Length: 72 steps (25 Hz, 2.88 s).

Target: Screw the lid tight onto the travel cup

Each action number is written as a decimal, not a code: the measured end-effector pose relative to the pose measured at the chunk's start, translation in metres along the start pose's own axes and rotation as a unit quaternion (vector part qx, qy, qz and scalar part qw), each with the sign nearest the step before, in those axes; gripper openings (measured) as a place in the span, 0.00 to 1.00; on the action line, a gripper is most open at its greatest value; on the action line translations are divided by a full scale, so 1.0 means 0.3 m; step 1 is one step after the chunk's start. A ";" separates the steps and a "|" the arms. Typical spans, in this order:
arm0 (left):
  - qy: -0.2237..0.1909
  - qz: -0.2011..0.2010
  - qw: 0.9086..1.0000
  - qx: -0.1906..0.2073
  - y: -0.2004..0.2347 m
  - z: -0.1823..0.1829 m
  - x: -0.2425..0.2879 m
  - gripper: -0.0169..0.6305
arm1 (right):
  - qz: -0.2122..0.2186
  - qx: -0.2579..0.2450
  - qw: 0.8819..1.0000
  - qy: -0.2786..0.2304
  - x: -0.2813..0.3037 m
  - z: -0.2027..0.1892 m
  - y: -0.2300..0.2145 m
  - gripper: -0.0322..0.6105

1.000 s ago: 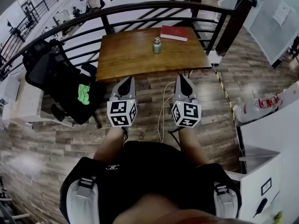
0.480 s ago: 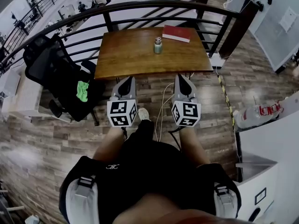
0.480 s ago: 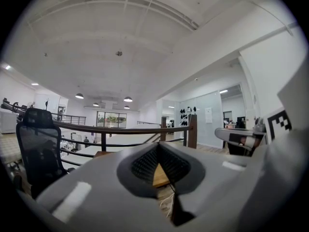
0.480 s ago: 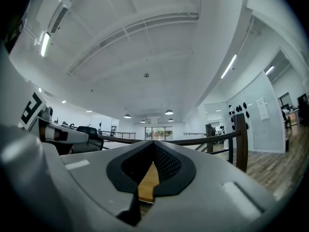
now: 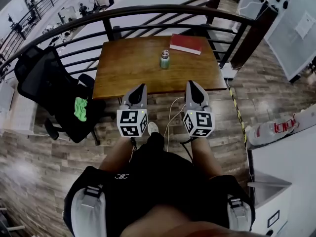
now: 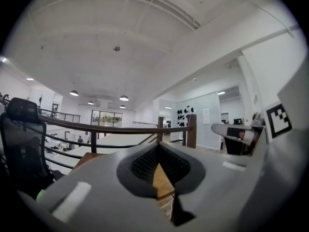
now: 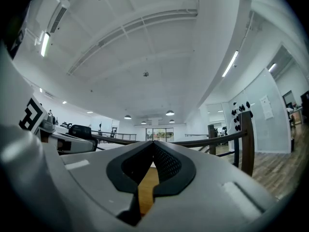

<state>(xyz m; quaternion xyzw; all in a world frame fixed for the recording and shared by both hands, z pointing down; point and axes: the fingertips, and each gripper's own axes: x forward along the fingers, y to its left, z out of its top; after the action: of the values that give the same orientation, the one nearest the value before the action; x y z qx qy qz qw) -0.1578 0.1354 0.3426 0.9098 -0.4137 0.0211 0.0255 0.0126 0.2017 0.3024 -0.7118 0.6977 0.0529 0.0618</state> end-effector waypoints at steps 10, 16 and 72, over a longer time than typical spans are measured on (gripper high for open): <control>0.020 -0.017 1.000 -0.001 0.173 0.064 0.492 0.11 | -0.005 0.000 1.000 0.021 0.484 -0.034 -0.178 0.05; 0.040 -0.011 0.999 -0.019 0.302 0.055 0.751 0.11 | -0.001 0.004 0.999 0.032 0.757 -0.091 -0.263 0.05; 0.087 0.059 0.994 -0.034 0.342 -0.308 1.079 0.52 | 0.563 0.049 0.818 0.108 1.301 -0.515 -0.262 0.44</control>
<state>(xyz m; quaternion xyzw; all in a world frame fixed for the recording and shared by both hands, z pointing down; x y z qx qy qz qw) -0.0241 -0.1695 0.4569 0.8770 -0.4635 0.0879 0.0909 0.0978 -0.2069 0.3931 -0.1917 0.9807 -0.0331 -0.0195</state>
